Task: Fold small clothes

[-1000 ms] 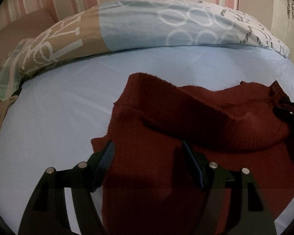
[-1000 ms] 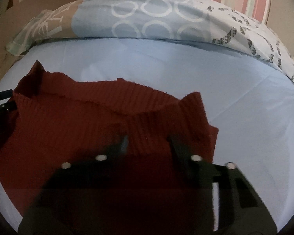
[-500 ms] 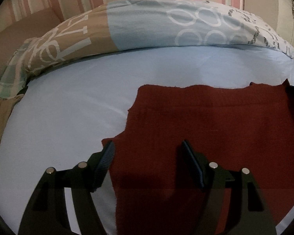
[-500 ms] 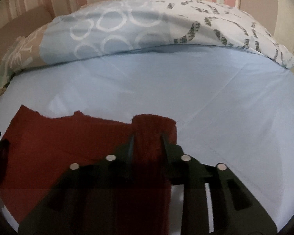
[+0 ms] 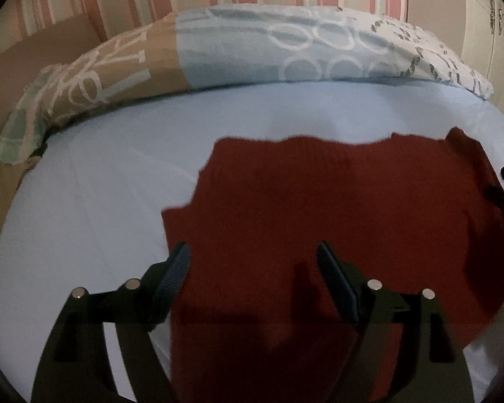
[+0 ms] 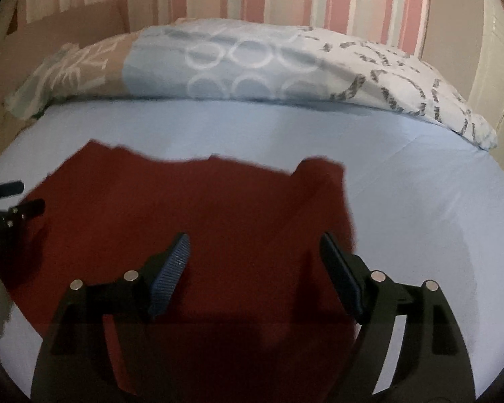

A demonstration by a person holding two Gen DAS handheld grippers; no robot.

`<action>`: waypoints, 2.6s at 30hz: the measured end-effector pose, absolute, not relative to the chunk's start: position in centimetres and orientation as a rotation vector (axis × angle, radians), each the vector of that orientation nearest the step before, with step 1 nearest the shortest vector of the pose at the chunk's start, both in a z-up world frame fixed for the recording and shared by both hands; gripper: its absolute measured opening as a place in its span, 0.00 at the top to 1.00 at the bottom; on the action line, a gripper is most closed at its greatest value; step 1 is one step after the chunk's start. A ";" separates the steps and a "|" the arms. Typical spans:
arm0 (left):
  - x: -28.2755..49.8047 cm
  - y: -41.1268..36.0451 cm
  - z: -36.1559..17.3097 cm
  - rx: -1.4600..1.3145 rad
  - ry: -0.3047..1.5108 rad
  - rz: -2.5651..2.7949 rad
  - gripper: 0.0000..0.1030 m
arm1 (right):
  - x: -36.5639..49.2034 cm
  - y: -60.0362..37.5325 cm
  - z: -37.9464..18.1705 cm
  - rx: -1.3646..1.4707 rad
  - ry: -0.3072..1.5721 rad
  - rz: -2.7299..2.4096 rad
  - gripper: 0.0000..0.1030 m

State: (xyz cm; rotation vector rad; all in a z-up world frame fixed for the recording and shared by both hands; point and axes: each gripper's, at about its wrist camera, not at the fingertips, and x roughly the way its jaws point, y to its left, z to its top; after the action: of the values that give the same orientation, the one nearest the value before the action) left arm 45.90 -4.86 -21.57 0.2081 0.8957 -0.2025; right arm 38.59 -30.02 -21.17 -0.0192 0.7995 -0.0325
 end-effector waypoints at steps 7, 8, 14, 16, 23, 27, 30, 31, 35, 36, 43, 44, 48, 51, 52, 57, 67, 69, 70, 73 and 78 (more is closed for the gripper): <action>45.7 -2.5 -23.8 0.185 0.949 -0.156 0.23 | 38.7 -32.3 -24.3 0.053 0.888 -0.073 0.22; 45.8 -1.9 -24.2 0.162 0.965 -0.154 0.22 | 38.7 -32.8 -24.5 0.069 0.889 -0.074 0.22; 45.7 -1.2 -25.1 0.128 0.967 -0.161 0.17 | 38.5 -33.8 -25.6 0.143 0.896 -0.073 0.15; 45.8 -1.3 -25.2 0.143 0.962 -0.148 0.13 | 38.5 -34.2 -25.6 0.166 0.898 -0.069 0.15; 44.8 -2.1 -23.4 0.186 0.938 -0.139 0.14 | 37.7 -33.1 -23.7 0.131 0.866 -0.047 0.15; 43.3 -3.0 -21.6 0.188 0.915 -0.171 0.14 | 35.9 -31.1 -21.7 0.101 0.820 -0.005 0.06; 42.2 -4.0 -20.8 0.185 0.914 -0.190 0.11 | 34.3 -28.8 -20.7 0.051 0.799 0.004 0.03; 41.7 -4.3 -20.6 0.184 0.911 -0.195 0.10 | 33.9 -28.3 -20.7 0.042 0.801 0.006 0.03; 40.2 -5.2 -20.4 0.177 0.933 -0.205 0.10 | 32.6 -26.5 -21.4 0.027 0.838 0.018 0.03; 40.0 -5.2 -20.5 0.168 0.939 -0.208 0.10 | 32.3 -26.2 -21.8 0.024 0.845 0.021 0.03; 38.4 -6.1 -21.4 0.144 0.983 -0.221 0.10 | 30.1 -25.2 -23.7 -0.018 0.885 0.007 0.03; 38.2 -6.4 -21.5 0.145 0.984 -0.223 0.10 | 29.8 -25.4 -23.9 -0.009 0.892 0.006 0.03; 37.7 -7.6 -21.8 0.154 0.989 -0.235 0.10 | 28.6 -26.8 -23.9 0.019 0.893 0.000 0.03; 37.4 -8.4 -22.1 0.157 0.992 -0.243 0.10 | 27.7 -28.4 -23.3 0.060 0.873 -0.011 0.03; 37.3 -8.7 -22.2 0.159 0.994 -0.247 0.10 | 27.4 -29.3 -23.3 0.083 0.876 -0.029 0.03; 37.0 -9.7 -22.7 0.156 0.996 -0.264 0.10 | 26.3 -32.9 -23.2 0.139 0.871 -0.130 0.03; 36.7 -10.9 -23.0 0.200 0.997 -0.263 0.10 | 28.0 -36.4 -25.1 0.394 0.951 -0.105 0.25; 36.7 -11.0 -23.0 0.209 0.995 -0.263 0.10 | 28.1 -36.9 -25.6 0.434 0.969 -0.103 0.24; 36.7 -11.1 -23.0 0.213 0.994 -0.262 0.10 | 28.1 -37.0 -25.9 0.445 0.977 -0.102 0.23; 36.7 -11.1 -23.0 0.214 0.992 -0.262 0.10 | 28.3 -37.2 -26.2 0.466 0.984 -0.092 0.20; 36.7 -11.3 -23.0 0.219 0.991 -0.263 0.10 | 29.4 -36.5 -26.2 0.471 1.010 -0.054 0.34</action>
State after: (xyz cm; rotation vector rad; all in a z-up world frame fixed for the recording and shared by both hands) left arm 36.69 -11.26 -22.96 0.2195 0.9909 -0.2632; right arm 29.40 -36.53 -26.17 0.4714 1.0096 -0.0538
